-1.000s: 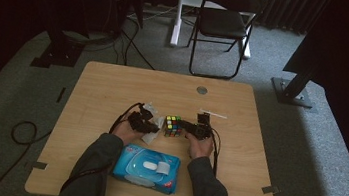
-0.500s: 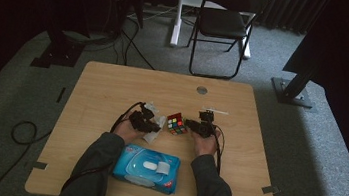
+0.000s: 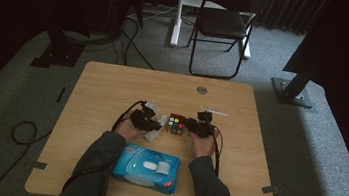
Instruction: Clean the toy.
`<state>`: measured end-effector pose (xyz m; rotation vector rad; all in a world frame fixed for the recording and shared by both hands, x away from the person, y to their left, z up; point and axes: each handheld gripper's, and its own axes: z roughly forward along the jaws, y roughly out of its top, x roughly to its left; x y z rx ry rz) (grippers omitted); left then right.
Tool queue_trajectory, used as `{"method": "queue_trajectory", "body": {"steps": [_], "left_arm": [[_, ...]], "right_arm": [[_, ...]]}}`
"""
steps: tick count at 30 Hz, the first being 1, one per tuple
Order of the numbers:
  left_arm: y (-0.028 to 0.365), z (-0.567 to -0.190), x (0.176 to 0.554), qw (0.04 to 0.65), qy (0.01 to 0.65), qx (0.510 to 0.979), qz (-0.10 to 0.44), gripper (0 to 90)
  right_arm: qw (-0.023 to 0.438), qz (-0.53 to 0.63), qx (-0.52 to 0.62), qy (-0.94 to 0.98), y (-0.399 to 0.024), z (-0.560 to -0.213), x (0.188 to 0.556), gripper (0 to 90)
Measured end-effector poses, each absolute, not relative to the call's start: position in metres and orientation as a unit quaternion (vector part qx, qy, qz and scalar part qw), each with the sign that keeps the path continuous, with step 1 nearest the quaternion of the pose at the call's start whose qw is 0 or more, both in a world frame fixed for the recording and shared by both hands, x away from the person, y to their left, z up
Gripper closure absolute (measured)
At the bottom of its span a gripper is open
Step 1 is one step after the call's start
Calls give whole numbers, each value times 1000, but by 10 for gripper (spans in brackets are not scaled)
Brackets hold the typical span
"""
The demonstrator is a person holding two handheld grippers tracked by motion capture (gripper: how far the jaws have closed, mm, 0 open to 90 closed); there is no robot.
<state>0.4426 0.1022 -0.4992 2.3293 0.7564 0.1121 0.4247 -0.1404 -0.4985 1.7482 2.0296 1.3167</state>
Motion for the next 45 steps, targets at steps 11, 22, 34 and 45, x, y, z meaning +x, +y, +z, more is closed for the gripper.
{"method": "queue_trajectory", "body": {"steps": [11,22,34,45], "left_arm": [[101,-492,444,352,293,887,48,856],[97,-477,444,371,285,882,56,859],[87,-481,449,369,285,883,46,858],[84,-488,453,359,290,886,37,858]], "right_arm": [[68,438,576,687,-132,-504,426,661],[67,437,576,688,-131,-504,427,682],[70,436,575,688,-131,-504,426,685],[70,437,575,688,-131,-504,426,686]]}}
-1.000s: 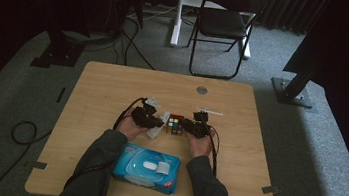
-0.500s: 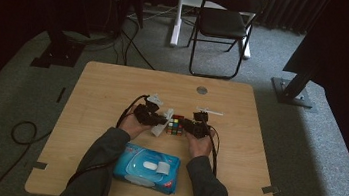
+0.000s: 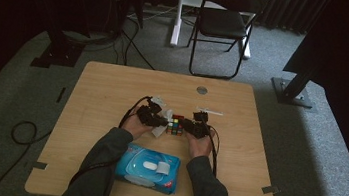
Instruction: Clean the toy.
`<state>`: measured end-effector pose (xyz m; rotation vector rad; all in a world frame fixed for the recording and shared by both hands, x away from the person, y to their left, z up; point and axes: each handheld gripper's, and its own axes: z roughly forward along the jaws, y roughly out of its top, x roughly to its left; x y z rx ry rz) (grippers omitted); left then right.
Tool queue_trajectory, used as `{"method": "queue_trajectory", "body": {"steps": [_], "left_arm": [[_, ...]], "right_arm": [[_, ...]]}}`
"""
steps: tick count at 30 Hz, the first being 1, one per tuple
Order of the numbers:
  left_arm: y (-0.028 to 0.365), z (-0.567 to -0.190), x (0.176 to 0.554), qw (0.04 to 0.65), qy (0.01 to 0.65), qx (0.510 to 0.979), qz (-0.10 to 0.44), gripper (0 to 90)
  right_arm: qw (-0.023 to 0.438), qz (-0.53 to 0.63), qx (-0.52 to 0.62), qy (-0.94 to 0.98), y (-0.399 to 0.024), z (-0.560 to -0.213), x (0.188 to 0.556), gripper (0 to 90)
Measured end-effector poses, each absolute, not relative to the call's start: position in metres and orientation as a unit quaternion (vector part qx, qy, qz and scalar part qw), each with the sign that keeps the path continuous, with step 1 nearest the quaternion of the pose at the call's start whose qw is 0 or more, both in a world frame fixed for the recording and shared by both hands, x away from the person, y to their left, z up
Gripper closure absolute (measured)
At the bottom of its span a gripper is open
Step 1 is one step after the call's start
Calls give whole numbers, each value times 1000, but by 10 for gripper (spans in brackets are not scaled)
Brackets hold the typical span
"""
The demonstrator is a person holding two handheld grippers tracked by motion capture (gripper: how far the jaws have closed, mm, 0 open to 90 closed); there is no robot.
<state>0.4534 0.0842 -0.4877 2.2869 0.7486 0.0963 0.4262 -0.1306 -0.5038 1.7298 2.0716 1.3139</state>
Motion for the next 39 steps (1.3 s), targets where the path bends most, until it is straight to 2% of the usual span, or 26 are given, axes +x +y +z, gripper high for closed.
{"method": "queue_trajectory", "body": {"steps": [11,24,39], "left_arm": [[82,-484,461,360,301,882,37,846],[79,-488,469,355,345,868,53,854],[74,-506,472,307,343,886,47,866]], "right_arm": [[70,437,573,690,-131,-504,426,686],[71,439,573,689,-131,-504,426,685],[71,438,576,687,-130,-504,425,686]]}}
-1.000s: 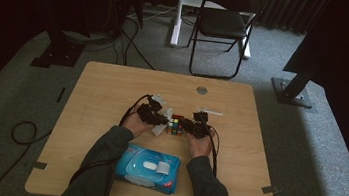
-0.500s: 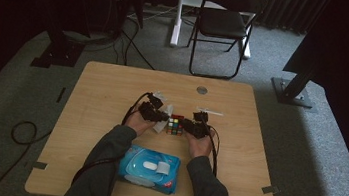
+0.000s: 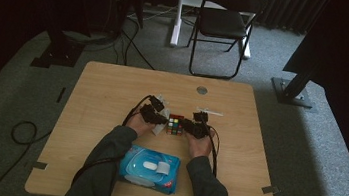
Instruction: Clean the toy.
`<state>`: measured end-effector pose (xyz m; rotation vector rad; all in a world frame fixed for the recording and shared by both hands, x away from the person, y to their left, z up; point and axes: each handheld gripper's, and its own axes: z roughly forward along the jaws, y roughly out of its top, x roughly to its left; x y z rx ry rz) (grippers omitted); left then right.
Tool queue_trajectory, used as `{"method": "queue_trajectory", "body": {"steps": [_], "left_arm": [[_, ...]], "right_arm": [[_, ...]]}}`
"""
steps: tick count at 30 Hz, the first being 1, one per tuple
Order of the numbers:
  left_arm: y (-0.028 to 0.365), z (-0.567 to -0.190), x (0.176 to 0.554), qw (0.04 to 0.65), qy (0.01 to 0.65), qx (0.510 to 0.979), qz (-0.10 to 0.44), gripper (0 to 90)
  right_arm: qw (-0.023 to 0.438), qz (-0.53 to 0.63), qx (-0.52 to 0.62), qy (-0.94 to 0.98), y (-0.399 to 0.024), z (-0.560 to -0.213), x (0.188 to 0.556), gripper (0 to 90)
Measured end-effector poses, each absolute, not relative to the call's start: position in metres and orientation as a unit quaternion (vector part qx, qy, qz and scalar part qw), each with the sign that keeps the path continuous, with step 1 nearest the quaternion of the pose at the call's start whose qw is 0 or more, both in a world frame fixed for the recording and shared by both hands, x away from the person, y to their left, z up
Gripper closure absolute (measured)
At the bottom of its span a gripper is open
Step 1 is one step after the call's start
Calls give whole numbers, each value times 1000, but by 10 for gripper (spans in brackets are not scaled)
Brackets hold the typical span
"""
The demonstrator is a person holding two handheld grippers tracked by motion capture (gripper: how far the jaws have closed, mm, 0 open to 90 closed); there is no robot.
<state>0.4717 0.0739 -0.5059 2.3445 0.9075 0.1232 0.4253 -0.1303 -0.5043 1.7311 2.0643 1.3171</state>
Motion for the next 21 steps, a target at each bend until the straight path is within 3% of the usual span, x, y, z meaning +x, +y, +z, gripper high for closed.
{"method": "queue_trajectory", "body": {"steps": [10,21], "left_arm": [[67,-516,471,265,328,906,34,865],[69,-512,470,270,328,905,36,864]], "right_arm": [[73,439,577,685,-130,-505,425,686],[71,440,577,684,-130,-505,424,686]]}}
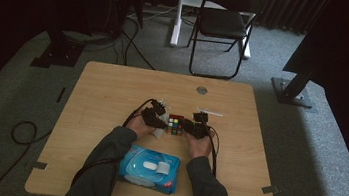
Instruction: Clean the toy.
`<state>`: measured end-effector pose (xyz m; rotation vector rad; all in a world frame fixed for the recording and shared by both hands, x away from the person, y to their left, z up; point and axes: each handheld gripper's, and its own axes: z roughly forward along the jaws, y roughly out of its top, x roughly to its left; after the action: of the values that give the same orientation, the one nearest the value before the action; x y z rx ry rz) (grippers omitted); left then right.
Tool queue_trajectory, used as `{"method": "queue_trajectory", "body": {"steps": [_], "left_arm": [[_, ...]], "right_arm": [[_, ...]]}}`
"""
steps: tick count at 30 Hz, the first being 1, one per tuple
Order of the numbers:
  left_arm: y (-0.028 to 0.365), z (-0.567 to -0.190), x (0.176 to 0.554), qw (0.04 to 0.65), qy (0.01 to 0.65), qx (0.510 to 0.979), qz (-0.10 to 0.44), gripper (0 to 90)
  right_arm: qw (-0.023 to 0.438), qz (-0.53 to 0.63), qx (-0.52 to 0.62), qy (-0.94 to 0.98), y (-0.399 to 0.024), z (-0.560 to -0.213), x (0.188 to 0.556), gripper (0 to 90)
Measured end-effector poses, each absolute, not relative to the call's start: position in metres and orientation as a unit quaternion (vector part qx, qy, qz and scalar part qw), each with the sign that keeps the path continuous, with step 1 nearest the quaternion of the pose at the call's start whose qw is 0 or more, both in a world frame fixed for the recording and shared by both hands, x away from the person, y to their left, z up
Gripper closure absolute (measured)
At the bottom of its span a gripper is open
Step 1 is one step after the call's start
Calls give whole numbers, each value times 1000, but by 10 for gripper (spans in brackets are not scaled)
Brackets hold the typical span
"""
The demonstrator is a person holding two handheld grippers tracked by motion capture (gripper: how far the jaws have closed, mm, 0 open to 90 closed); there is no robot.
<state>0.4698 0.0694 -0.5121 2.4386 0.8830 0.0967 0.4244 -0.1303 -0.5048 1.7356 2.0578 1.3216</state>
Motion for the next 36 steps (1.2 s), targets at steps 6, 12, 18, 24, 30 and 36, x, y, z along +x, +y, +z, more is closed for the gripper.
{"method": "queue_trajectory", "body": {"steps": [6,12,18,24,30,36], "left_arm": [[75,-494,463,298,312,901,48,864],[76,-476,456,320,292,900,48,861],[74,-477,455,318,289,902,46,861],[76,-481,458,320,297,899,42,863],[76,-483,462,316,318,893,48,862],[73,-495,464,289,325,900,44,864]], "right_arm": [[72,441,578,683,-130,-505,424,686],[71,442,580,681,-130,-505,424,686],[70,443,579,681,-130,-506,424,687],[70,444,580,679,-130,-506,424,687],[71,444,581,679,-130,-506,423,687],[70,445,581,678,-130,-506,423,687]]}}
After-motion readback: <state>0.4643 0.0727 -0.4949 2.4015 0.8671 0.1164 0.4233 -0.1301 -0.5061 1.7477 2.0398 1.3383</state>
